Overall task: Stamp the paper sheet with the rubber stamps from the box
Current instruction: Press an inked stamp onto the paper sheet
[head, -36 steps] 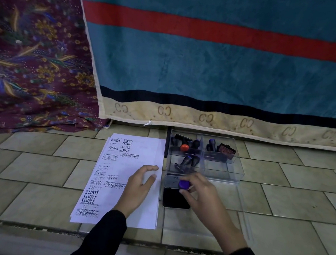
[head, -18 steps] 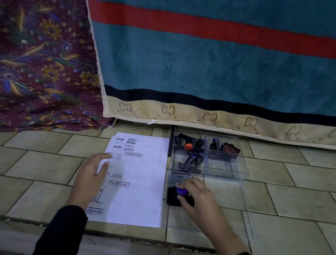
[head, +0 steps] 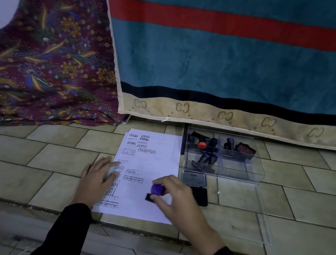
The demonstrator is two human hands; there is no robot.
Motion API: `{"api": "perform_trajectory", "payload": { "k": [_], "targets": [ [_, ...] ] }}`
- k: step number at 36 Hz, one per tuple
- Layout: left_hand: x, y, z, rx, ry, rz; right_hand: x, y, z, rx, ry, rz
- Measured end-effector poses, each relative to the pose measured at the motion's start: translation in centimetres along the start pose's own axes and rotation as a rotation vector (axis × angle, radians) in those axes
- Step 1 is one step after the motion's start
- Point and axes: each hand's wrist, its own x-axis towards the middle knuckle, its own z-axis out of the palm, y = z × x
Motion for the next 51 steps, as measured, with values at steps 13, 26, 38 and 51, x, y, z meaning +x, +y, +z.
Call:
{"api": "perform_trajectory", "payload": {
  "k": [13, 26, 38, 51],
  "targets": [
    [0.1, -0.3, 0.1, 0.015, 0.001, 0.01, 1.8, -2.5, 6.5, -0.097, -0.175, -0.067],
    [0.0, -0.2, 0.0, 0.028, 0.001, 0.006, 1.6, -1.8, 7.2, -0.104, -0.151, -0.066],
    [-0.4, 0.6, -0.3, -0.013, 0.011, -0.001, 1.4, 1.9, -0.7, 0.109, 0.198, 0.19],
    [-0.4, 0.7, -0.4, 0.004, 0.009, -0.003, -2.6, 5.3, -4.4, -0.093, 0.254, 0.174]
  ]
}}
